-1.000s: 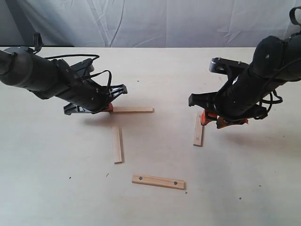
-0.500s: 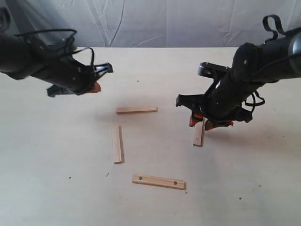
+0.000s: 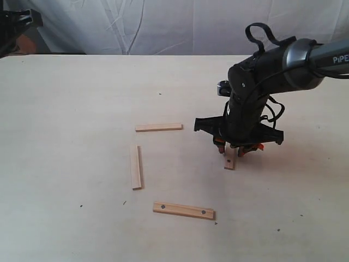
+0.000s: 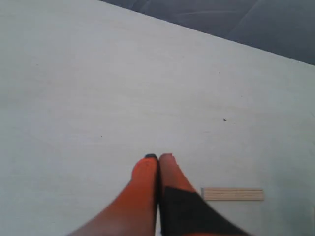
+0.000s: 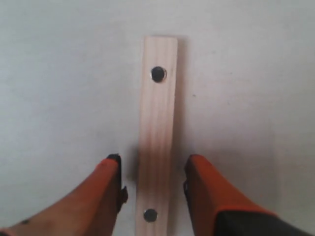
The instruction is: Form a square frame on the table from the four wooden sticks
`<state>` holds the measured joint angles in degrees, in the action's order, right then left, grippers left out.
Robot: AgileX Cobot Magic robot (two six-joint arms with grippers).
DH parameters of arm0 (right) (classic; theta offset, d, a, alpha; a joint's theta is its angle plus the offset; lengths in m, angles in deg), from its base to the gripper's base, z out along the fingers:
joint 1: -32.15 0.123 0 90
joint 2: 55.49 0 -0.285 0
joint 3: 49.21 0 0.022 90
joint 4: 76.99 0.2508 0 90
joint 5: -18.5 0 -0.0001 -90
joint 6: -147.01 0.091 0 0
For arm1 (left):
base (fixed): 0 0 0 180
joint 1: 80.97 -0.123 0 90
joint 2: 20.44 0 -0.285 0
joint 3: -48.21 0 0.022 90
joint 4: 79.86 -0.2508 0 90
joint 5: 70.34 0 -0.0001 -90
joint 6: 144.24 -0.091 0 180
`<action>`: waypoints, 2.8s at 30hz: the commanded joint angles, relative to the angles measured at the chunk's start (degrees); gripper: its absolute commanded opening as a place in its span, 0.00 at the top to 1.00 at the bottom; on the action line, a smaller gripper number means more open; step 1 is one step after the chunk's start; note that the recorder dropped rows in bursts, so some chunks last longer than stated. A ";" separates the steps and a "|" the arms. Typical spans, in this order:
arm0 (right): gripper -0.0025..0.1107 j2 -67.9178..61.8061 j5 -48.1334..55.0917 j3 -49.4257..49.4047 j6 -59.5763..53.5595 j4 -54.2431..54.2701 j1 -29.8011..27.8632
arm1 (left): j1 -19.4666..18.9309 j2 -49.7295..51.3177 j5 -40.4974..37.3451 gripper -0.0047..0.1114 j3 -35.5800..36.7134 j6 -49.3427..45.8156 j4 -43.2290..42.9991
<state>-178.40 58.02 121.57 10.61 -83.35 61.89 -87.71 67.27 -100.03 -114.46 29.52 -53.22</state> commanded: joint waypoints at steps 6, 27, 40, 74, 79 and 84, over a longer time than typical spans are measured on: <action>0.93 -1.73 -0.39 0.29 -0.25 -0.55 0.03 | -0.03 -3.09 3.01 0.96 4.42 0.00 2.12; 0.98 -11.40 5.82 23.30 -11.22 4.52 8.70 | -0.03 -3.09 4.84 0.96 4.74 -0.12 2.00; 0.98 -12.14 8.82 23.68 -11.50 3.27 7.96 | -0.03 -3.09 5.18 0.96 4.74 -0.22 1.77; 0.60 -7.37 11.64 23.68 -10.04 4.30 11.05 | 0.07 -2.85 8.65 0.96 6.84 -0.32 0.02; 0.60 -9.64 8.04 23.68 -9.92 6.36 17.90 | -0.05 -2.85 8.54 0.96 6.84 -0.18 -0.78; 0.60 -11.55 6.22 23.68 -8.88 7.09 19.57 | -0.05 -2.85 7.24 0.96 6.84 -0.18 -0.60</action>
<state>-189.28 64.92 145.11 1.46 -76.29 81.43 -87.71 64.52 -92.61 -107.96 29.32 -53.73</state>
